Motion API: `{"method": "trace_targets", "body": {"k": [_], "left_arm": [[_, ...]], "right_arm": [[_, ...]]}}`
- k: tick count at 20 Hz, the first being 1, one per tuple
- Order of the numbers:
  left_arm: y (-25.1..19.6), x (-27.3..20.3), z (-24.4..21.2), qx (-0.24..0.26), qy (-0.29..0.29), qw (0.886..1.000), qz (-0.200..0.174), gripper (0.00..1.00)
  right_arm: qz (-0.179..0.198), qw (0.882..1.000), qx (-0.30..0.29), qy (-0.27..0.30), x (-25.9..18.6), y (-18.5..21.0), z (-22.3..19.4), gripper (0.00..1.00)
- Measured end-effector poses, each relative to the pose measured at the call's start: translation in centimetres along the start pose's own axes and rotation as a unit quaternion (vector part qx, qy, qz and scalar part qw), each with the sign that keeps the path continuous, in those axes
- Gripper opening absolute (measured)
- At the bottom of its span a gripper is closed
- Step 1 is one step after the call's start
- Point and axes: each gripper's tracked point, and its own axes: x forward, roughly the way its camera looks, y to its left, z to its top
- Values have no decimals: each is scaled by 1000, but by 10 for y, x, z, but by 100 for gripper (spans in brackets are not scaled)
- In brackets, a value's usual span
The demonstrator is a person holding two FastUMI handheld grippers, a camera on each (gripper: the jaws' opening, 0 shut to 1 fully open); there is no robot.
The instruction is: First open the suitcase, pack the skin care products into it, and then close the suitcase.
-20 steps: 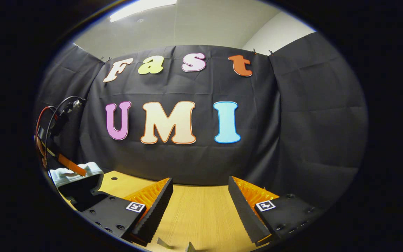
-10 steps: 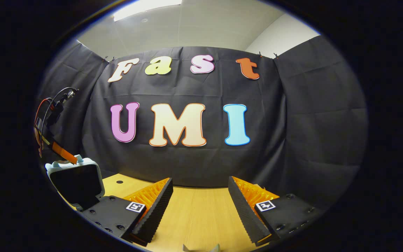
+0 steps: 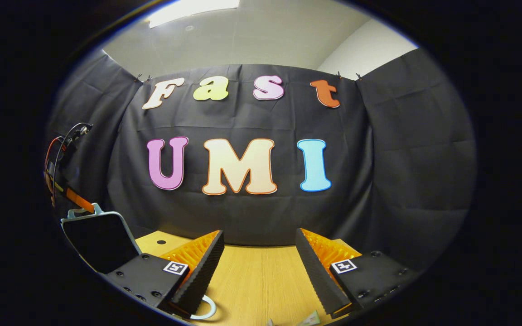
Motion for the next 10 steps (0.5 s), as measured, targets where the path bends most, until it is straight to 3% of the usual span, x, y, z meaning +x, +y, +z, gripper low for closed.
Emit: {"method": "trace_targets", "body": {"k": [5,10], "left_arm": [[38,7,-8,-3,-1,1000,4,0],[84,26,-27,-19,12,999,33,0]], "right_arm": [[-6,1000,-9,10,-4,10,-1,100],[-3,1000,-28,6,-9,23,4,98]]}}
